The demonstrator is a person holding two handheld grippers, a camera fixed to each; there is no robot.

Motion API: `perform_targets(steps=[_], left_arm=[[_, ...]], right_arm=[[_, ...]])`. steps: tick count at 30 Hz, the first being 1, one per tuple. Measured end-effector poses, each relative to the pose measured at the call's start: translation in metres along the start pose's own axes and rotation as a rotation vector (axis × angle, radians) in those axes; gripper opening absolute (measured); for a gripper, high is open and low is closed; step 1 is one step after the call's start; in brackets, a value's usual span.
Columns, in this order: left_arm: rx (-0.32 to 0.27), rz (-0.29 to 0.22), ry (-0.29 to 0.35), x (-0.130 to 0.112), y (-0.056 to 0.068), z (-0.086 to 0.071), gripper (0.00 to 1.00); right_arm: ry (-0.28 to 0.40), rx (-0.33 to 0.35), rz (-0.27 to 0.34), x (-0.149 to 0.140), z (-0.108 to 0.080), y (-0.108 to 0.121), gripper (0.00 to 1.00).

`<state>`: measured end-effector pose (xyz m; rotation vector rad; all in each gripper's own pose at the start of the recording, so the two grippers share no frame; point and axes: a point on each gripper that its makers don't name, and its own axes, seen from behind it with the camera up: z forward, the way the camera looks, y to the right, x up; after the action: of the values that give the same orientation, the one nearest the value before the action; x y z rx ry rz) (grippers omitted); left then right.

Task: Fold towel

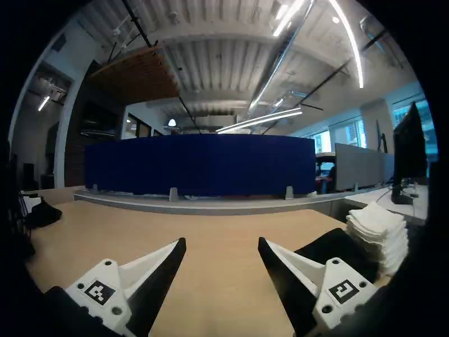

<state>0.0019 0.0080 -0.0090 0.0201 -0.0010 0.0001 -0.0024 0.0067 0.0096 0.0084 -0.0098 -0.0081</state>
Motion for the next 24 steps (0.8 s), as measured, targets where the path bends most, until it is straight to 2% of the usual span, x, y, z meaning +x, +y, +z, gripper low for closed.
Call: perform_targets(steps=[24], left_arm=[[0.001,-0.002,-0.001,-0.0006,0.0003,-0.0030,0.91]], right_arm=[[0.000,0.000,0.001,0.0019,-0.0010,-0.0015,1.00]])
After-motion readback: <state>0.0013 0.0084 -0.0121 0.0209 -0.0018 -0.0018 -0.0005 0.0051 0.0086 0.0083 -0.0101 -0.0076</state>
